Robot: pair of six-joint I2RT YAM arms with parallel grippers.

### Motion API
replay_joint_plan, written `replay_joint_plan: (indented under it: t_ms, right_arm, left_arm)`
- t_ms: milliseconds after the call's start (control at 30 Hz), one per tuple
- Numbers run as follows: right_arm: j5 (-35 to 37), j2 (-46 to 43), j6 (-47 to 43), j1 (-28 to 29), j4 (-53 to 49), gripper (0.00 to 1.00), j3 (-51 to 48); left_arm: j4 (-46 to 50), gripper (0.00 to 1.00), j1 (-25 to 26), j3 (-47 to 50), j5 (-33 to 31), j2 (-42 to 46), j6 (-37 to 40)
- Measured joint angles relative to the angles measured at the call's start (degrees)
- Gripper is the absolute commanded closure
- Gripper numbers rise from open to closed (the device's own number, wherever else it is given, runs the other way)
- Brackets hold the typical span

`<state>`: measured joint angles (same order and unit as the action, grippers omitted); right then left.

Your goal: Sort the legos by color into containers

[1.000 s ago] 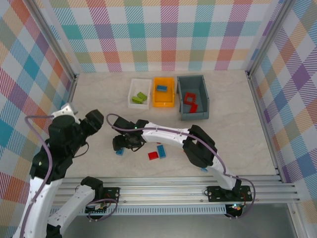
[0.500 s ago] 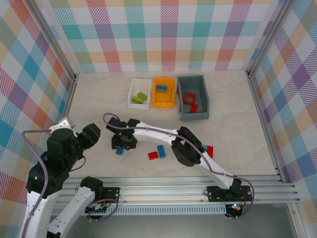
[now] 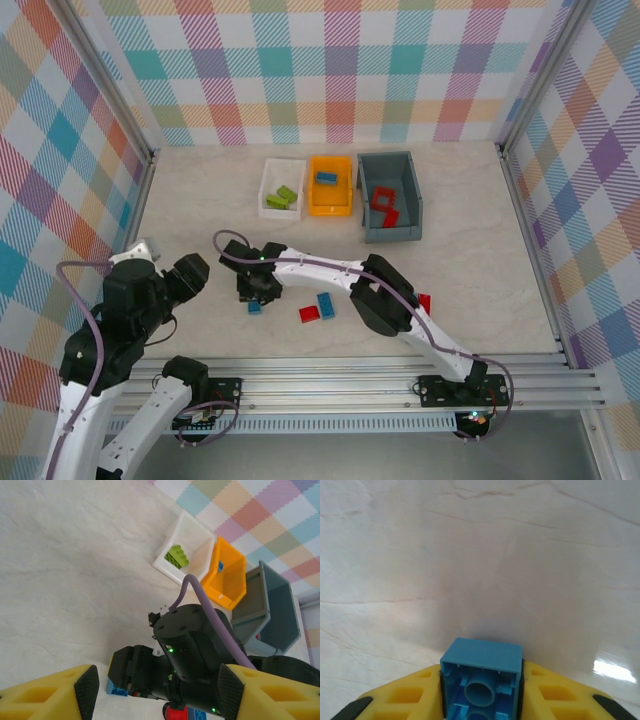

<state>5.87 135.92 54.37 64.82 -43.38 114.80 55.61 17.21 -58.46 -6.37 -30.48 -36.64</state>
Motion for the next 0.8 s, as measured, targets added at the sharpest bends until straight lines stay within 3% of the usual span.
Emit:
replay_joint_plan:
  t_ms: [133, 367, 567, 800]
  right_arm:
    - [2.7, -8.5, -2.9, -2.6, 0.5, 0.73, -8.7]
    - [8.4, -19.5, -11.5, -16.9, 0.6, 0.73, -10.8]
    - [10.5, -6.8, -20.9, -27.5, -1.9, 0.71, 10.6]
    - [11.5, 10.8, -26.3, -32.5, -8.6, 0.65, 34.1]
  left_arm:
    - [-5.0, 0.34, 0.0, 2.8, 8.2, -3.3, -0.5]
    - [-15.3, 0.34, 1.3, 7.0, 18.2, -12.4, -2.9]
    - [-25.5, 0.35, 8.4, 7.0, 18.3, -22.6, -3.2]
    - [-31.8, 0.35, 15.4, 7.2, 15.5, -30.4, -3.4]
